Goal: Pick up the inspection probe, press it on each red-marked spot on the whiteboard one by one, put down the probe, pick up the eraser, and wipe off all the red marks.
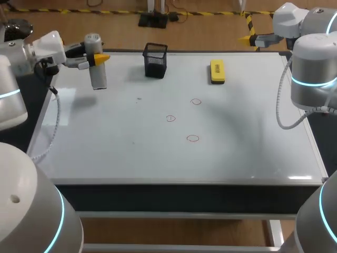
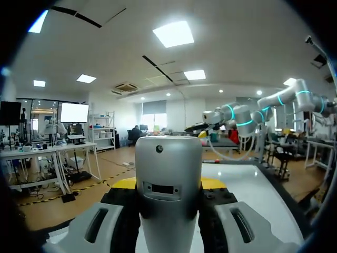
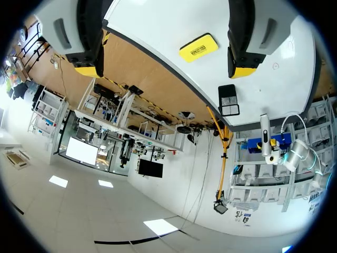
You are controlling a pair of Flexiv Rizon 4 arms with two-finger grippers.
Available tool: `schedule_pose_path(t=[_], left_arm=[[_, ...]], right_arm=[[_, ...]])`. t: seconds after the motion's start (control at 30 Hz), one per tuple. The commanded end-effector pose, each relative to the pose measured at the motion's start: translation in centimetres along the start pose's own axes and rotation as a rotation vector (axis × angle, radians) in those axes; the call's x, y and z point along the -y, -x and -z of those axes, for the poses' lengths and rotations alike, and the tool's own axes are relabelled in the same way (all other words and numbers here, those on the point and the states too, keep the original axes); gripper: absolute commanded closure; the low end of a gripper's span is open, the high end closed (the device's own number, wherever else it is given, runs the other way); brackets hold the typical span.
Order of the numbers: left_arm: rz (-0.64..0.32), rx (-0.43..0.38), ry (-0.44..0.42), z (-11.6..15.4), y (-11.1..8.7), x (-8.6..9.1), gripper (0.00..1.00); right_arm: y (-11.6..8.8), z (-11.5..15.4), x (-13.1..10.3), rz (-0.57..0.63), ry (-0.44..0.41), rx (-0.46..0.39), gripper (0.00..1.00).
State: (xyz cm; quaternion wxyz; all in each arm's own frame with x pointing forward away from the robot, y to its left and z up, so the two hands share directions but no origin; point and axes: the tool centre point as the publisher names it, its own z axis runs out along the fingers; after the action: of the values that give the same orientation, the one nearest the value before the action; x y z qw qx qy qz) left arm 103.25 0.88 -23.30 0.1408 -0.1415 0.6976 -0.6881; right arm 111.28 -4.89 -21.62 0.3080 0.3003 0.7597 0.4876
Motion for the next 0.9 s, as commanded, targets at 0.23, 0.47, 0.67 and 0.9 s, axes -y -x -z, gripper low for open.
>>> schedule_pose_path(t=[0.23, 0.47, 0.67, 0.9], left_arm=[[-0.003, 0.092, -0.001, 0.0, -0.4, 0.2, 1.00], [-0.003, 0.092, -0.001, 0.0, -0.4, 0.2, 1.00], [-0.003, 0.092, -0.001, 0.0, -0.4, 0.2, 1.00], [-0.003, 0.092, -0.001, 0.0, -0.4, 0.2, 1.00]], right_arm=[[0.1, 0.0, 0.0, 0.000, -0.001, -0.001, 0.00], [-0.8, -2.2, -0.6, 0.256, -0.124, -0.251, 0.00], [-4.7, -4.2, -0.3, 0.656, -0.269, -0.514, 0.00], [-7.8, -5.8, 1.0, 1.108, -0.356, -0.735, 0.00]])
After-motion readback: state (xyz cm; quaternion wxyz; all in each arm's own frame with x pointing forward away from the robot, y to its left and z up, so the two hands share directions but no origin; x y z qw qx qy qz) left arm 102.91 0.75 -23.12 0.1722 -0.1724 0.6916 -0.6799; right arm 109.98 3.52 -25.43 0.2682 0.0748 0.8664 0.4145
